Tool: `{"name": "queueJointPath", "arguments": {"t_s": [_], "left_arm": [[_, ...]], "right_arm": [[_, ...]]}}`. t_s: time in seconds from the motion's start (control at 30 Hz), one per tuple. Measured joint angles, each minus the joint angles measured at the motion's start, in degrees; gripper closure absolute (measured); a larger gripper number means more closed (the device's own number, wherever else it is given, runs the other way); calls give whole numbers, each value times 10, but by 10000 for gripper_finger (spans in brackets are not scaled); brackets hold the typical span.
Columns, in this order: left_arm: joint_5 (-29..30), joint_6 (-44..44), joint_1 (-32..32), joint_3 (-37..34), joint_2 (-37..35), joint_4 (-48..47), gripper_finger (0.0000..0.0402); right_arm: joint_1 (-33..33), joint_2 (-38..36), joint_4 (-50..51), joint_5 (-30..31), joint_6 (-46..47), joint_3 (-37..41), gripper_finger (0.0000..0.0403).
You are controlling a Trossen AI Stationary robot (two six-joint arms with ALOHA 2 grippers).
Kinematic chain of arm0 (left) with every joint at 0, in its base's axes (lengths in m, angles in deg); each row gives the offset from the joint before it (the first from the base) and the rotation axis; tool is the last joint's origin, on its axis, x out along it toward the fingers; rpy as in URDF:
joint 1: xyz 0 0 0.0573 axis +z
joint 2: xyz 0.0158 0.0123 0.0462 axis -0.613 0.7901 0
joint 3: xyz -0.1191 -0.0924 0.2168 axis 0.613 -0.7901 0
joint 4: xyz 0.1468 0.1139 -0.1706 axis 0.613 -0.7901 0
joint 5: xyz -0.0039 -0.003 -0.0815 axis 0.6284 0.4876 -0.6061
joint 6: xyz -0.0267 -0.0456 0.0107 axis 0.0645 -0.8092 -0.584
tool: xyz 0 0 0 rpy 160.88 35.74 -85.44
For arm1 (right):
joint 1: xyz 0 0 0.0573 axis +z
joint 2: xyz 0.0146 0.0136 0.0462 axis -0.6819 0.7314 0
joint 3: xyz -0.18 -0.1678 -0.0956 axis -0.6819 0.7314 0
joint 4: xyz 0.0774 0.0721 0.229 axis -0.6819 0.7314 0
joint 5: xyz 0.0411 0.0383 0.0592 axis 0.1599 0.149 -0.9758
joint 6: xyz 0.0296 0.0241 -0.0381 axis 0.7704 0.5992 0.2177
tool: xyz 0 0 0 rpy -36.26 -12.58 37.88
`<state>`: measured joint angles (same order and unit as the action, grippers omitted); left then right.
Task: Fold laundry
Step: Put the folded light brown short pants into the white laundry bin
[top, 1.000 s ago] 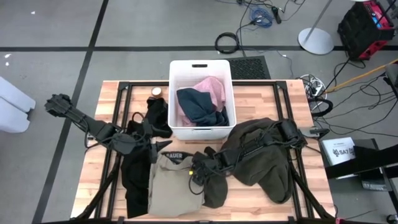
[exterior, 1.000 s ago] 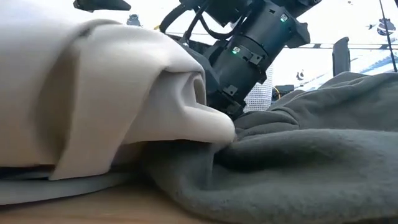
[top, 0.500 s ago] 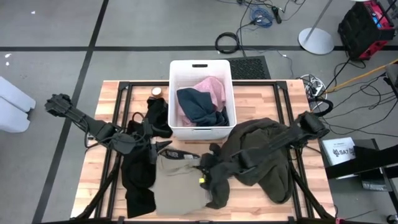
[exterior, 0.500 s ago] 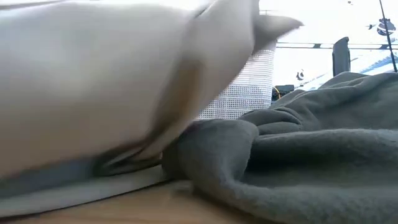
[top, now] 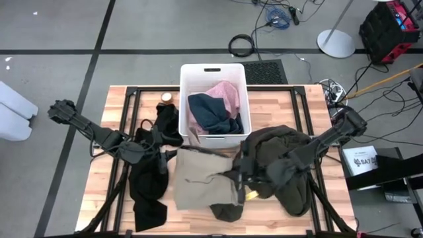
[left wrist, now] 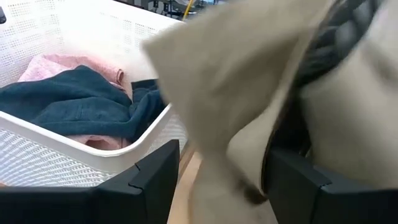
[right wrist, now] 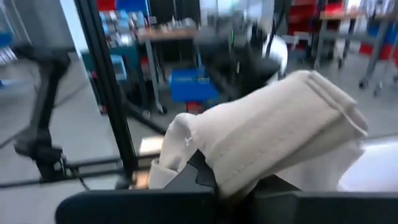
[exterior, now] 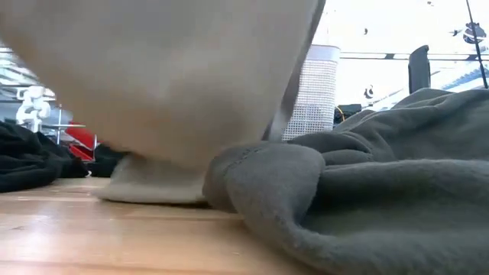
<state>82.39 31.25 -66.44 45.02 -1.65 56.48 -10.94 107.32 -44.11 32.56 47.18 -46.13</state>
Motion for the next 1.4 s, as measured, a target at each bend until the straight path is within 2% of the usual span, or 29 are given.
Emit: {"name": "queueJointPath", "arguments": {"t_s": [0.17, 0.37, 0.57, 0.87, 1.0, 1.1, 1.23, 1.4], "left_arm": [[0, 0, 0, 0, 0, 3, 183], [0, 0, 0, -1, 1, -4, 183], [-3, 0, 0, -1, 0, -3, 183], [-28, 0, 0, -1, 0, -3, 183], [-29, 5, 1, -1, 0, -3, 183], [-29, 21, 5, -1, 0, -1, 183], [-29, 45, 5, -1, 0, 1, 183], [-29, 100, 5, -1, 0, 4, 183]], "right_arm": [[-1, -42, -74, 1, -90, 0, 403], [-10, -88, -223, -5, -237, -2, 402], [-66, -124, -286, -78, -323, -2, 402], [-224, -140, -333, -217, -313, -1, 402], [-312, -130, -421, -324, -287, -2, 402], [-376, -114, -494, -378, -254, -3, 402], [-458, -79, -517, -435, -208, -55, 402], [-527, -2, -499, -474, -159, -176, 402]]}}
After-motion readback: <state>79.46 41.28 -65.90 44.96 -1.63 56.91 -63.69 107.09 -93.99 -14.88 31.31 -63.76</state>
